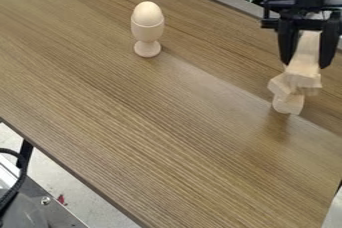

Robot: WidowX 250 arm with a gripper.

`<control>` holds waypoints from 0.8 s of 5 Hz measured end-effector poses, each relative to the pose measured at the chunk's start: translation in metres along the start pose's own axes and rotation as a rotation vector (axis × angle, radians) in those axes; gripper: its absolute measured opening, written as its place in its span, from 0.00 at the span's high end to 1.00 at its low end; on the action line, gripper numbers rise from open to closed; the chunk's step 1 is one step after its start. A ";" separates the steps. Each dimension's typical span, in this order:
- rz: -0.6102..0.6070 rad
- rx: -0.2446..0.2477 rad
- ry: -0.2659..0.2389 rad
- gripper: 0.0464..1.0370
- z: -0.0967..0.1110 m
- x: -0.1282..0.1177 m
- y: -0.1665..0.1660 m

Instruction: Put the rectangle on top of other rectangle tower

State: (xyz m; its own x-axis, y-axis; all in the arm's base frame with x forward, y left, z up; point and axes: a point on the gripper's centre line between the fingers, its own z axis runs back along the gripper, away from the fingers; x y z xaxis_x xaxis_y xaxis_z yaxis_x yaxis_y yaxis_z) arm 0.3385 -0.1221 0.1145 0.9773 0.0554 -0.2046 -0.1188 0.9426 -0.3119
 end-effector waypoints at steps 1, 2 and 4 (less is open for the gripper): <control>-0.017 0.010 0.001 0.49 -0.002 -0.001 -0.003; -0.017 0.013 -0.006 0.49 -0.002 0.000 -0.002; -0.023 0.032 -0.003 0.49 -0.003 -0.001 0.002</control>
State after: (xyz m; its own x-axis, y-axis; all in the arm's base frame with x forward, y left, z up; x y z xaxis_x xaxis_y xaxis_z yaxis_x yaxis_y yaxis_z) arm 0.3370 -0.1216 0.1110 0.9801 0.0350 -0.1952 -0.0910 0.9539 -0.2861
